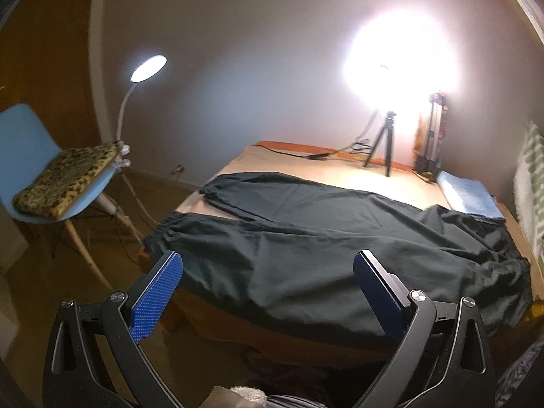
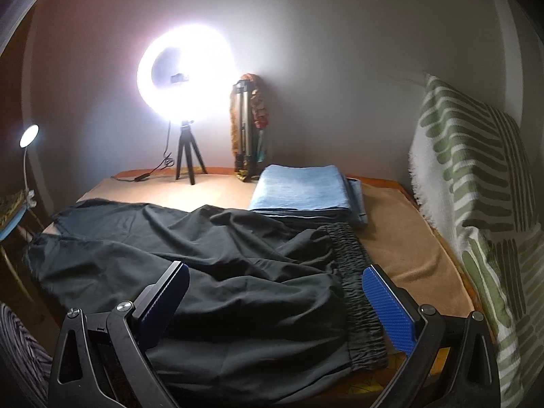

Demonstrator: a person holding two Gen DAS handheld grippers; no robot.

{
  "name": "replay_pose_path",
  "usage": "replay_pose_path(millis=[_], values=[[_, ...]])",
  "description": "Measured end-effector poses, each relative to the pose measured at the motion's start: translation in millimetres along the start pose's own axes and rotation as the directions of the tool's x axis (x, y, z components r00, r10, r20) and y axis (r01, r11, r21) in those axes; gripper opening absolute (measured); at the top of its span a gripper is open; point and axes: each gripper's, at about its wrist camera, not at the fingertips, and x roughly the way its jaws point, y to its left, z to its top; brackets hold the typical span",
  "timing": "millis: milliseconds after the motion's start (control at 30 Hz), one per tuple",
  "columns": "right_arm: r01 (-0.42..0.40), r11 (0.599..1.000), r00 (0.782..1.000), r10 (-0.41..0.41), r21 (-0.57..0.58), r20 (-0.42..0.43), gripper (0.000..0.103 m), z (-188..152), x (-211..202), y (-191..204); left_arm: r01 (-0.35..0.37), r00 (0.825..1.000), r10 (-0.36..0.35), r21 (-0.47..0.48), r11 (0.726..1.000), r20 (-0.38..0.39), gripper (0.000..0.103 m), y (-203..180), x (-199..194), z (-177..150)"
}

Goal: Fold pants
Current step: 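Grasp the trousers' waistband with the right gripper while the left tool approaches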

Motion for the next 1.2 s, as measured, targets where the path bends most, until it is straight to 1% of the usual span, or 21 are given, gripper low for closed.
replay_pose_path(millis=[100,233,333,400,433,467,533,600,700,767,833,900,967,1133,1167,1200], values=[[-0.017,0.999,1.000,0.017,-0.032,-0.002,0.103,-0.3,0.9,8.1,0.002,1.000,-0.002,-0.037,0.999,-0.023,0.101,14.8,3.4,-0.5],[-0.061,0.994,0.998,0.061,-0.088,-0.001,0.103,0.0,3.5,22.0,0.005,0.998,-0.009,-0.062,0.998,-0.054,0.101,30.0,6.8,-2.9],[-0.102,0.985,0.995,0.102,-0.141,-0.012,0.103,-0.8,6.7,36.2,0.001,0.997,-0.007,-0.077,0.997,-0.075,0.100,40.2,10.0,-5.8],[-0.128,0.975,0.992,0.127,-0.180,-0.018,0.103,-1.8,8.5,47.2,0.007,0.996,-0.017,-0.105,0.994,-0.089,0.100,50.2,13.0,-8.6],[-0.142,0.970,0.990,0.141,-0.195,-0.021,0.103,-2.2,9.3,51.8,0.014,0.995,-0.025,-0.121,0.993,-0.093,0.096,55.2,14.5,-10.0],[-0.161,0.965,0.987,0.160,-0.207,-0.024,0.102,-3.0,10.1,56.7,0.024,0.995,-0.037,-0.136,0.990,-0.095,0.090,59.8,15.6,-11.5],[-0.201,0.954,0.979,0.198,-0.223,-0.035,0.102,-4.6,12.3,64.3,0.049,0.993,-0.066,-0.169,0.984,-0.094,0.086,71.0,18.5,-15.2],[-0.244,0.940,0.970,0.239,-0.239,-0.050,0.102,-7.2,16.1,72.1,0.046,0.993,-0.064,-0.176,0.983,-0.103,0.083,78.5,23.4,-18.2],[-0.308,0.913,0.951,0.299,-0.267,-0.075,0.102,-12.4,21.2,85.6,0.022,0.990,-0.045,-0.168,0.986,-0.133,0.077,86.8,33.9,-22.1],[-0.337,0.891,0.941,0.324,-0.303,-0.096,0.101,-18.8,25.0,97.2,0.020,0.986,-0.052,-0.197,0.980,-0.156,0.069,96.1,43.4,-24.8],[-0.356,0.871,0.934,0.333,-0.339,-0.127,0.097,-26.0,29.3,108.8,0.022,0.983,-0.063,-0.227,0.974,-0.175,0.062,105.2,53.1,-27.9],[-0.389,0.844,0.921,0.351,-0.369,-0.168,0.093,-35.4,34.3,121.1,0.019,0.980,-0.065,-0.241,0.970,-0.187,0.061,111.3,61.8,-31.9],[-0.424,0.817,0.905,0.365,-0.391,-0.218,0.089,-45.8,40.2,131.7,0.010,0.978,-0.060,-0.240,0.971,-0.202,0.056,114.3,71.2,-36.3],[-0.506,0.739,0.860,0.388,-0.445,-0.332,0.081,-77.6,52.2,160.8,0.014,0.972,-0.077,-0.271,0.962,-0.222,0.055,120.6,87.0,-44.2],[-0.519,0.715,0.852,0.389,-0.469,-0.350,0.081,-85.7,52.6,168.2,0.016,0.971,-0.079,-0.273,0.962,-0.224,0.055,121.3,88.4,-45.2],[-0.520,0.701,0.852,0.384,-0.488,-0.356,0.080,-90.4,53.0,172.2,0.017,0.971,-0.081,-0.273,0.962,-0.226,0.055,121.5,89.8,-46.0]])
